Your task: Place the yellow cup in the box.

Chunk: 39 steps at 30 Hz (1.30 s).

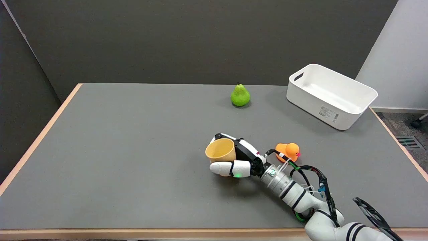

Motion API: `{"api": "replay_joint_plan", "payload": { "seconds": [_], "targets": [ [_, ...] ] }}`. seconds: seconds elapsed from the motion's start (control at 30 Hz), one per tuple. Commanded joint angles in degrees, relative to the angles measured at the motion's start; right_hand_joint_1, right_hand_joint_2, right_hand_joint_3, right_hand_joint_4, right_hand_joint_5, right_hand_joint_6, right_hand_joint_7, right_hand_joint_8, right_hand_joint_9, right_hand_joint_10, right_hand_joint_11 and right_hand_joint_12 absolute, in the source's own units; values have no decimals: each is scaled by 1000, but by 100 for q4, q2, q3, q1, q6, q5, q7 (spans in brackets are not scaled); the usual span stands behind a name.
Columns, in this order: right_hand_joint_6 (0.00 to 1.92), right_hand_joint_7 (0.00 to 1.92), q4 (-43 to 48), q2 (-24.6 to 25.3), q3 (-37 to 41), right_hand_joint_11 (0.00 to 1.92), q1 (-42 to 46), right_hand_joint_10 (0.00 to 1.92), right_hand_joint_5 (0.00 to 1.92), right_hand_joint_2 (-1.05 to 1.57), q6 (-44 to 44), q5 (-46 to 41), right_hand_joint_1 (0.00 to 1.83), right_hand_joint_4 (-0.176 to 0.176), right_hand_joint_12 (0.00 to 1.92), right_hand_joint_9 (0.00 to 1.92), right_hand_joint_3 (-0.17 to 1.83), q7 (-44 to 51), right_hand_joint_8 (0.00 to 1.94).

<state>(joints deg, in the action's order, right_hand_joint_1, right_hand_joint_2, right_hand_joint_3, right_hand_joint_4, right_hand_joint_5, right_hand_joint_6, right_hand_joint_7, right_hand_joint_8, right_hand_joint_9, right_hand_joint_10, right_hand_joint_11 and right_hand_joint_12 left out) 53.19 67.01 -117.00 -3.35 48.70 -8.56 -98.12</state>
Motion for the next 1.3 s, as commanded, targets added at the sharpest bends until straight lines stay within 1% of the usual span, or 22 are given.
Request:
{"api": "replay_joint_plan", "payload": {
  "seconds": [0.03,0.17,0.37,0.7,0.87,1.07,1.17,1.3],
  "targets": [
    [1541,812,447,-103,353,484,-211,1302,452,1309,28,-824,1168,-176,1921,783,10,907,1498],
    [1530,814,592,-137,570,493,-392,1305,458,1306,-52,-889,1170,-176,1921,783,13,992,1500],
    [1526,811,837,-207,661,490,-767,1303,460,1310,-109,-1761,1169,-176,1921,784,7,1725,1510],
    [1529,801,913,-334,1599,499,-1301,1308,457,1324,-122,-2087,1164,-176,1917,780,-10,2583,1537],
    [1534,794,940,-584,1878,492,-1643,1317,452,1331,-460,-2455,1161,-176,1920,775,-15,3065,1551],
    [1536,791,860,-964,1898,490,-2083,1323,451,1331,-1154,-2771,1160,-176,1920,771,-12,3435,1557],
    [1535,790,742,-1108,1905,491,-2280,1323,451,1332,-1412,-2813,1159,-176,1920,771,-12,3597,1558],
    [1535,790,344,-1152,1967,493,-2527,1324,451,1332,-1618,-2813,1159,-176,1919,770,-13,3796,1560]
  ]
}}
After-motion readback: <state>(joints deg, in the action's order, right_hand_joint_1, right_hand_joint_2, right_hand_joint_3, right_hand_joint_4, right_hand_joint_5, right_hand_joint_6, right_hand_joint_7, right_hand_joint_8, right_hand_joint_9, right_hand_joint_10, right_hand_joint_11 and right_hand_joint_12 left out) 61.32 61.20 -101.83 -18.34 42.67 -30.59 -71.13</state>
